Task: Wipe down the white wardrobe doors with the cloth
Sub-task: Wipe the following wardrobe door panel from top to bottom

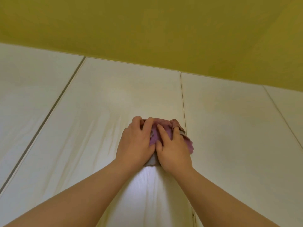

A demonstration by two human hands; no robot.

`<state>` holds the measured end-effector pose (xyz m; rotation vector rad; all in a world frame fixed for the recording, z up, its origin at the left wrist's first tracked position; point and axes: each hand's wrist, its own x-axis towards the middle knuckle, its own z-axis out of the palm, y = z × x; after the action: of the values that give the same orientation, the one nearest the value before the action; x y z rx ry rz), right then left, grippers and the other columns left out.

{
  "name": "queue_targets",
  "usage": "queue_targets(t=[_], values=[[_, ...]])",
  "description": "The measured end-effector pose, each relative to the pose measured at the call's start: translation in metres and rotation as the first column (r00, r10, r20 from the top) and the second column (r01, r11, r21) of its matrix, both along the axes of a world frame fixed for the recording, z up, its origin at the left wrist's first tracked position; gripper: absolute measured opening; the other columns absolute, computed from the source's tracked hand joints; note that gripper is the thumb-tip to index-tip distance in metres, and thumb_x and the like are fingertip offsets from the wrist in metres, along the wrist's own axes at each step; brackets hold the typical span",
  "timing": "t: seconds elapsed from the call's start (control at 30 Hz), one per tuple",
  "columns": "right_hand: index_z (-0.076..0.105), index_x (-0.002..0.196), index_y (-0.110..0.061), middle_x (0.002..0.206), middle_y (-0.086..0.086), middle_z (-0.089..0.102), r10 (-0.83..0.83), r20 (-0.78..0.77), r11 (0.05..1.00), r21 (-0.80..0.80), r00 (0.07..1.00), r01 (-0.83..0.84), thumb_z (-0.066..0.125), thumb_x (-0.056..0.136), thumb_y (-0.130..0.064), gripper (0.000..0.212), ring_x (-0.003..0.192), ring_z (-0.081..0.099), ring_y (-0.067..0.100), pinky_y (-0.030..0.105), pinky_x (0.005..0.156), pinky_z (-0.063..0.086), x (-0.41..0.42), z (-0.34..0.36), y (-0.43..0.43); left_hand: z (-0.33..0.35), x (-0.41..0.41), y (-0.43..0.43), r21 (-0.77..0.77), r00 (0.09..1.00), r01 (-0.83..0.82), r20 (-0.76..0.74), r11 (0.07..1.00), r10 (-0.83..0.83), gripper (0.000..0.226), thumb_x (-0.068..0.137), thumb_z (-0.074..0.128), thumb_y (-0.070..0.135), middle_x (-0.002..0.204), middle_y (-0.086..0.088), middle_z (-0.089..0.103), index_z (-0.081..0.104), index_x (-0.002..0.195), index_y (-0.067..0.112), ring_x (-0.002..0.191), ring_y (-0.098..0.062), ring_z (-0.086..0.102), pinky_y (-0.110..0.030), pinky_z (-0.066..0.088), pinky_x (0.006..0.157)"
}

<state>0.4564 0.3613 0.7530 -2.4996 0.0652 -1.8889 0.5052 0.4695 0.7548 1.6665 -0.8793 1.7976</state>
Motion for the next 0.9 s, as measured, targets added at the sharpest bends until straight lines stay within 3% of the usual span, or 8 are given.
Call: queue_targets(t=[0.13, 0.23, 0.37, 0.47, 0.57, 0.7, 0.83, 0.9], values=[[0.015, 0.146, -0.034, 0.154, 0.010, 0.005, -0.104, 0.001, 0.994, -0.042, 0.995, 0.104, 0.026, 0.098, -0.041, 0.050, 0.136, 0.017, 0.029, 0.039, 0.113, 0.012, 0.004, 0.021, -0.005, 0.015, 0.012, -0.001, -0.044, 0.997, -0.068, -0.042, 0.997, 0.066, 0.061, 0.086, 0.053, 0.051, 0.121, -0.005, 0.044, 0.038, 0.137, 0.021, 0.099, -0.021, 0.047, -0.032, 0.036, 0.091], [0.016, 0.146, -0.029, 0.154, 0.010, 0.009, -0.110, 0.008, 0.993, -0.032, 0.994, 0.110, 0.025, 0.098, -0.045, 0.052, 0.139, 0.013, 0.028, 0.039, 0.114, 0.006, 0.010, 0.031, -0.006, 0.029, 0.017, -0.003, 0.068, 0.971, -0.220, -0.077, 0.973, 0.225, 0.058, 0.094, 0.034, 0.048, 0.146, 0.003, 0.032, 0.023, 0.146, 0.024, 0.136, -0.015, 0.026, -0.044, 0.003, 0.116], [0.031, 0.137, -0.019, 0.149, 0.009, 0.024, -0.079, 0.123, 0.997, -0.016, 0.989, 0.082, 0.033, 0.092, -0.054, 0.057, 0.137, 0.021, 0.025, 0.039, 0.114, 0.012, 0.015, 0.047, -0.007, 0.037, 0.015, -0.011, 0.123, 0.965, -0.230, -0.097, 0.965, 0.242, 0.057, 0.095, 0.032, 0.045, 0.152, 0.004, 0.022, 0.020, 0.147, 0.026, 0.145, -0.017, 0.005, -0.048, -0.010, 0.114], [0.030, 0.137, -0.022, 0.147, 0.007, 0.026, -0.063, 0.171, 0.998, 0.020, 0.983, 0.060, 0.040, 0.089, -0.056, 0.060, 0.133, 0.026, 0.027, 0.042, 0.111, 0.019, 0.010, 0.068, -0.013, 0.038, 0.017, -0.011, 0.117, 0.976, -0.204, -0.057, 0.972, 0.212, 0.063, 0.092, 0.034, 0.054, 0.151, 0.005, 0.023, 0.017, 0.147, 0.028, 0.144, -0.015, 0.011, -0.048, -0.011, 0.115], [0.031, 0.138, -0.022, 0.146, 0.008, 0.028, -0.020, 0.211, 0.999, 0.052, 0.977, 0.009, 0.041, 0.091, -0.039, 0.050, 0.132, 0.027, 0.027, 0.045, 0.112, 0.015, 0.012, 0.082, -0.010, 0.036, 0.024, -0.007, 0.147, 0.970, -0.222, -0.065, 0.964, 0.233, 0.071, 0.093, 0.032, 0.056, 0.156, 0.008, 0.013, 0.005, 0.151, 0.025, 0.146, -0.012, 0.002, -0.047, -0.014, 0.114], [0.049, 0.122, -0.015, 0.125, 0.002, 0.050, 0.130, 0.175, 0.982, -0.156, 0.976, -0.102, 0.040, 0.085, -0.006, 0.039, 0.119, 0.039, 0.020, 0.034, 0.108, 0.022, 0.026, 0.061, 0.003, 0.033, 0.027, -0.003, 0.125, 0.985, -0.163, -0.043, 0.979, 0.169, 0.065, 0.095, 0.030, 0.052, 0.156, 0.010, 0.019, 0.011, 0.150, 0.024, 0.146, -0.010, 0.003, -0.045, -0.015, 0.114], [0.054, 0.109, -0.017, 0.099, -0.001, 0.060, 0.209, 0.143, 0.975, -0.101, 0.967, -0.196, 0.040, 0.084, 0.000, 0.033, 0.099, 0.052, 0.020, 0.024, 0.080, 0.035, 0.012, 0.062, -0.012, 0.024, 0.022, 0.004, 0.194, 0.946, -0.298, -0.072, 0.935, 0.317, 0.079, 0.092, 0.029, 0.061, 0.159, 0.003, 0.003, 0.001, 0.152, 0.019, 0.146, -0.010, -0.003, -0.047, -0.016, 0.114], [0.053, 0.111, -0.013, 0.102, 0.002, 0.059, 0.219, 0.192, 0.975, -0.081, 0.957, -0.207, 0.040, 0.086, 0.000, 0.031, 0.101, 0.052, 0.022, 0.022, 0.080, 0.033, 0.014, 0.063, -0.011, 0.019, 0.022, 0.008, 0.210, 0.926, -0.343, -0.087, 0.915, 0.367, 0.080, 0.092, 0.027, 0.062, 0.160, 0.002, -0.003, -0.001, 0.152, 0.017, 0.146, -0.009, -0.004, -0.047, -0.017, 0.113]])
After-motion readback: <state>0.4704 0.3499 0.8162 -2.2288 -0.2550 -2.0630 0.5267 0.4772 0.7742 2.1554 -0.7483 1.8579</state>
